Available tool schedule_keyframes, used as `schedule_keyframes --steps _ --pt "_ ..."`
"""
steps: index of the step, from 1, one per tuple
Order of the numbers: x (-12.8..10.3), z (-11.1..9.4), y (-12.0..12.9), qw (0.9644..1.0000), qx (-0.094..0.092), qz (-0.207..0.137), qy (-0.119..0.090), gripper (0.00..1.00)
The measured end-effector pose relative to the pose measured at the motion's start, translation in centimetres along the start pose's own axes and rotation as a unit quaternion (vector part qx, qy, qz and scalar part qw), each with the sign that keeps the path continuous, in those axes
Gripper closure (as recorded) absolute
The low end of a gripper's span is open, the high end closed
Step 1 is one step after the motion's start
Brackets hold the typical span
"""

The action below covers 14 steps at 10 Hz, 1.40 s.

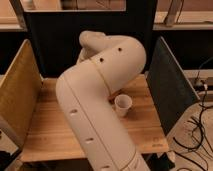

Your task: Place the eraser in the ceramic cup

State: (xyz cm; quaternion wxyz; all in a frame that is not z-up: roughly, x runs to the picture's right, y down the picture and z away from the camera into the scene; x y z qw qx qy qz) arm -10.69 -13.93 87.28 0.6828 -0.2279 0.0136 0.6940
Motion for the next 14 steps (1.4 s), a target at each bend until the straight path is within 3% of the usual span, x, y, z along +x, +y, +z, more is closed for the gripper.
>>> schedule_keyframes --steps 4,6,12,14 --pt "-0.9 -8.1 -3.3 0.9975 0.022 -0.001 -0.067 1.0" --pt "-0.7 -10.9 -4.5 0.9958 0.02 0.011 -0.089 1.0" --pt "-0.6 -11.3 -4.4 0.9954 0.02 0.011 -0.093 1.0" --pt "-2.8 -12.6 -5.7 0.9923 0.045 0.006 -0.116 1.0"
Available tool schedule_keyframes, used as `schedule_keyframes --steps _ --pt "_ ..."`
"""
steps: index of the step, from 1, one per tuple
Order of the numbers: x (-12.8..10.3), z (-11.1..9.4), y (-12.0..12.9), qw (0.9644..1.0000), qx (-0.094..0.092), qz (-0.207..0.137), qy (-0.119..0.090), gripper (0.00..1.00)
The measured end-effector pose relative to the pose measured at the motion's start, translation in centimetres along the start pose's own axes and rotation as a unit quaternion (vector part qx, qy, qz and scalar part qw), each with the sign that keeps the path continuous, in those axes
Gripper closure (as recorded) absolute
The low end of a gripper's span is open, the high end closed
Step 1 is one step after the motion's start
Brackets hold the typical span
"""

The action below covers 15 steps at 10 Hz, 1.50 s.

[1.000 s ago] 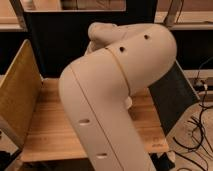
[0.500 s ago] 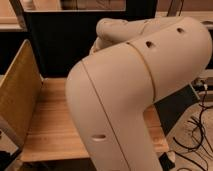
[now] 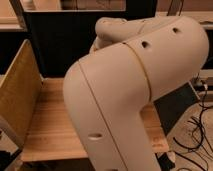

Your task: Place the eraser in the ceramic cup

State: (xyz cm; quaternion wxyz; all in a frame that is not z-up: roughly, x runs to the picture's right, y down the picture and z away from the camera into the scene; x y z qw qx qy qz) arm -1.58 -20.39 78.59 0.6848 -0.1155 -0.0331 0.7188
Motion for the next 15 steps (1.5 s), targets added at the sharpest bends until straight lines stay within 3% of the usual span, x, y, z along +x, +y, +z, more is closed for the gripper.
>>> schedule_keyframes --steps 3,5,6,8,11,13,15 --pt "-5.0 -3.4 -4.1 0.997 0.048 0.005 -0.06 1.0" --pt "-5.9 -5.5 -6.2 0.9948 0.054 0.019 -0.085 1.0" --pt "-5.7 -6.4 -6.8 0.9946 0.048 0.023 -0.089 1.0" --pt "-3.9 -8.3 -6.9 0.9966 0.018 0.005 -0.08 1.0" --pt "0.4 -10.6 -6.8 0.9979 -0.023 -0.046 -0.041 1.0" --pt "1.9 -10.9 -7.2 0.9974 -0.032 -0.06 -0.026 1.0" --pt "1.8 -10.9 -6.9 0.9972 -0.033 -0.061 -0.026 1.0"
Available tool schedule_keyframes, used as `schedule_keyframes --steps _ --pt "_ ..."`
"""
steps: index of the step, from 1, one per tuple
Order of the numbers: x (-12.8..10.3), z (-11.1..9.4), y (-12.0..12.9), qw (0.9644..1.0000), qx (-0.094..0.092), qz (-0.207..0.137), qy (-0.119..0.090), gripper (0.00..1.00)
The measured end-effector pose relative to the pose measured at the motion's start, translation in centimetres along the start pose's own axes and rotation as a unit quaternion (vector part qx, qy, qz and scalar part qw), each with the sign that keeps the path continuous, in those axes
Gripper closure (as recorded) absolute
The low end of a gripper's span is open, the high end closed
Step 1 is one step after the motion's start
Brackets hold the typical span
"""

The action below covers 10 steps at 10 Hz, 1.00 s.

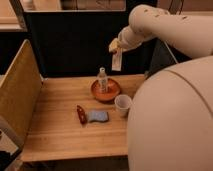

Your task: Place the eraser in the ceramic cup

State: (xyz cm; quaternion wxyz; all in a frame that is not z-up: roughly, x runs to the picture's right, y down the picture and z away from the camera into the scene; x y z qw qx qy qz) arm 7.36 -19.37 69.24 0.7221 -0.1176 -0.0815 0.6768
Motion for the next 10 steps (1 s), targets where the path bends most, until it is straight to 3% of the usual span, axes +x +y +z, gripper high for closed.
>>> schedule_keyframes --steps 2,4,7,10 --pt "0.0 0.5 0.1 1.0 -0.001 -0.006 -0.004 1.0" --pt "1.0 2.4 0.1 0.9999 -0.002 -0.014 0.002 1.0" --pt "2.7 3.2 -2.1 0.9994 0.016 -0.023 0.018 1.0" --pt "3.5 2.7 -4.5 0.9991 0.032 -0.015 0.022 1.0"
